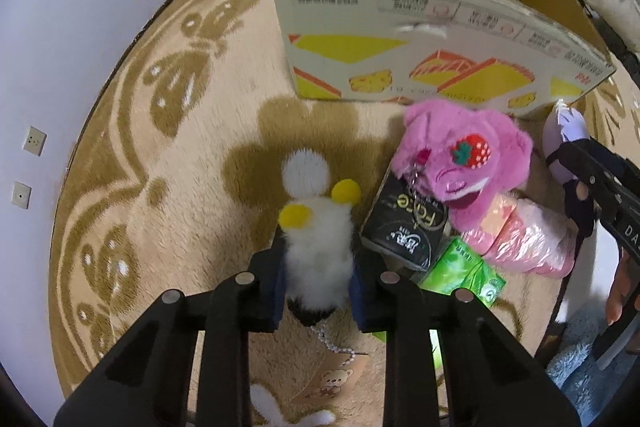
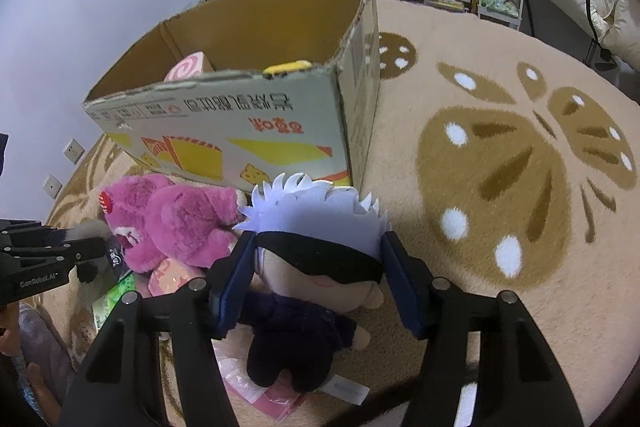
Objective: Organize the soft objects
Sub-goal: 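Grasp the white fluffy keychain with the left tool while the right tool grasps the white-haired doll, then lift both plushes and carry them over the open box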
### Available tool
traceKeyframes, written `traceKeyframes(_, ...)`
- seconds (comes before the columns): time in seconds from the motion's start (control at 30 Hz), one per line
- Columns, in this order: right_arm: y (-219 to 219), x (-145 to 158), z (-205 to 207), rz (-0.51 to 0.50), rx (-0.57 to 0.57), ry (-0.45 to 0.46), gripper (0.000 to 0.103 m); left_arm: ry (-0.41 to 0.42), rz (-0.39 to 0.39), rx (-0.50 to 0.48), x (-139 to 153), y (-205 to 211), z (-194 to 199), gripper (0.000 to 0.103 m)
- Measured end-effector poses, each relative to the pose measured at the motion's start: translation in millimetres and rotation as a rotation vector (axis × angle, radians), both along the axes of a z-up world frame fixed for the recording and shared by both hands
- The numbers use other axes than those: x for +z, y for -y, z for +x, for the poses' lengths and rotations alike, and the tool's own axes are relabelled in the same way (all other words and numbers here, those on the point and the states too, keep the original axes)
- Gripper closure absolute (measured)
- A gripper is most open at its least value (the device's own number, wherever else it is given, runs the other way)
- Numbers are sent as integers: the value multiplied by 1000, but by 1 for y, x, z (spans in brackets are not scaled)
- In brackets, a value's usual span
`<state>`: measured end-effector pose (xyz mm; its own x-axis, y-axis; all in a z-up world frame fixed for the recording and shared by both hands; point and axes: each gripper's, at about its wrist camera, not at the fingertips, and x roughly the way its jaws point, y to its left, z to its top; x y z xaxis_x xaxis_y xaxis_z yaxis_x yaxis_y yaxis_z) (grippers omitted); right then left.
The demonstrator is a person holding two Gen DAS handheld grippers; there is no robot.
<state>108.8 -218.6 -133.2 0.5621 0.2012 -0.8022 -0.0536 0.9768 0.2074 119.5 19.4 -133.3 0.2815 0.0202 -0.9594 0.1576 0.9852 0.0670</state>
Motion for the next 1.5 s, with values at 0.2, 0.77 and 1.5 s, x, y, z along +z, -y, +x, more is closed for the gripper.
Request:
traceKeyframes(0.2, 3, 9, -6, 20, -7, 33, 37, 59, -50, 25, 14, -5, -1, 79)
traceKeyframes(0.77, -1, 48, -26, 24, -3, 182, 37, 337, -64, 68, 78, -14, -14, 79)
traceKeyframes(1.5, -4, 114, -31, -3, 3, 382, 37, 647, -60, 50, 144, -6, 0, 79)
